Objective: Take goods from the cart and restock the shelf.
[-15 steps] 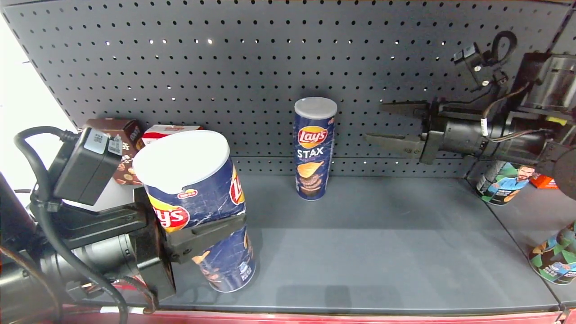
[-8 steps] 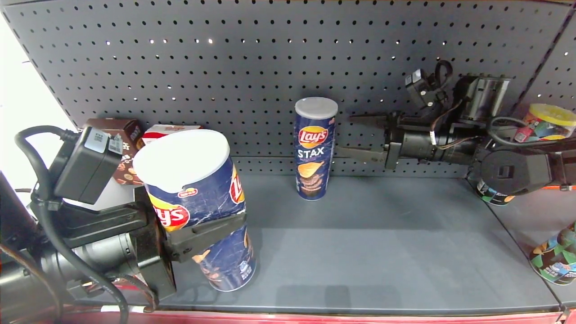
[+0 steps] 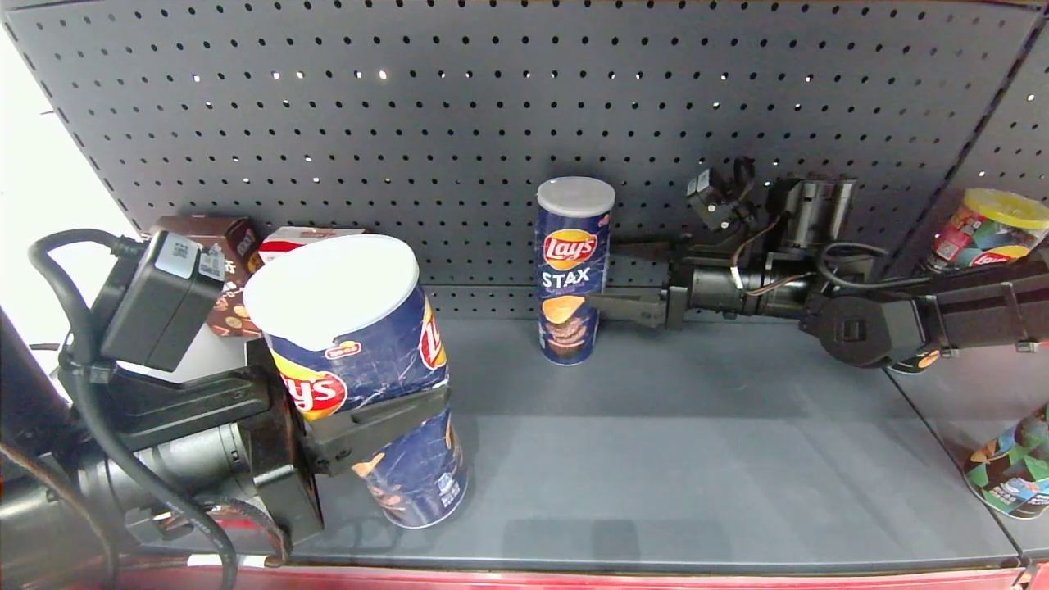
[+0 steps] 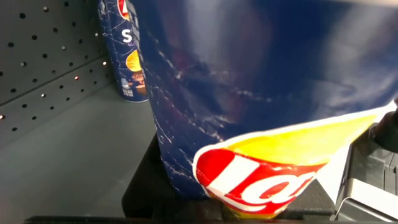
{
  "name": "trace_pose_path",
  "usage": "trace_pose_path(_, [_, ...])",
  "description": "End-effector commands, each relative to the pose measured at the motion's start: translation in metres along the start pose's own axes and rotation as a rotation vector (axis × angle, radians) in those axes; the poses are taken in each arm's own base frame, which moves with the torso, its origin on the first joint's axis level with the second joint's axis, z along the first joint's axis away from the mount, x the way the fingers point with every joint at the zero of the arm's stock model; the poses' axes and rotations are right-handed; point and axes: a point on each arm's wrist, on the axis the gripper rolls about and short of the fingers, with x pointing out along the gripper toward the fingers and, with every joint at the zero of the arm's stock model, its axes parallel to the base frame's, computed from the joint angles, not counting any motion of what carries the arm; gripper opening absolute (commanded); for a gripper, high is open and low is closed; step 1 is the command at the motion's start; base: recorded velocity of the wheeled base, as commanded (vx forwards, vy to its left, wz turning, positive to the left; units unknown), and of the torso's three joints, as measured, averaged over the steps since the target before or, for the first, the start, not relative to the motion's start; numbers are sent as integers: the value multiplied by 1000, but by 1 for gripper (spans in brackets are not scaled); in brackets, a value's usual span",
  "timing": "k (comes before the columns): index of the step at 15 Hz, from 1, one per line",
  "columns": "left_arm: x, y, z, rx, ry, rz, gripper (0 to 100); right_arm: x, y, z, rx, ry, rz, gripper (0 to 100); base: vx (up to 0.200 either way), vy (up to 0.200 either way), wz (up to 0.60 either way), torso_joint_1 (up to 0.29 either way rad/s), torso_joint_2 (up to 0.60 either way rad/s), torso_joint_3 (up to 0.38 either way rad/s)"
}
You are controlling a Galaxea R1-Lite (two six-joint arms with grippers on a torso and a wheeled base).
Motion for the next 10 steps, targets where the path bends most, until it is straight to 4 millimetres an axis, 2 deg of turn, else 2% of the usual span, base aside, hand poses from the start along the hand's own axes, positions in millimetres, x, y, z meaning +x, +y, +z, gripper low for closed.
trace_pose_path(1, [0,0,0,0,1,0,0,11,0,-11,15,14,9,100,0,0,0,0,0,0])
trace_pose_path(10, [-1,0,0,-15,0,3,0,48,-4,-33,19,21,19,100,0,0,0,0,0,0])
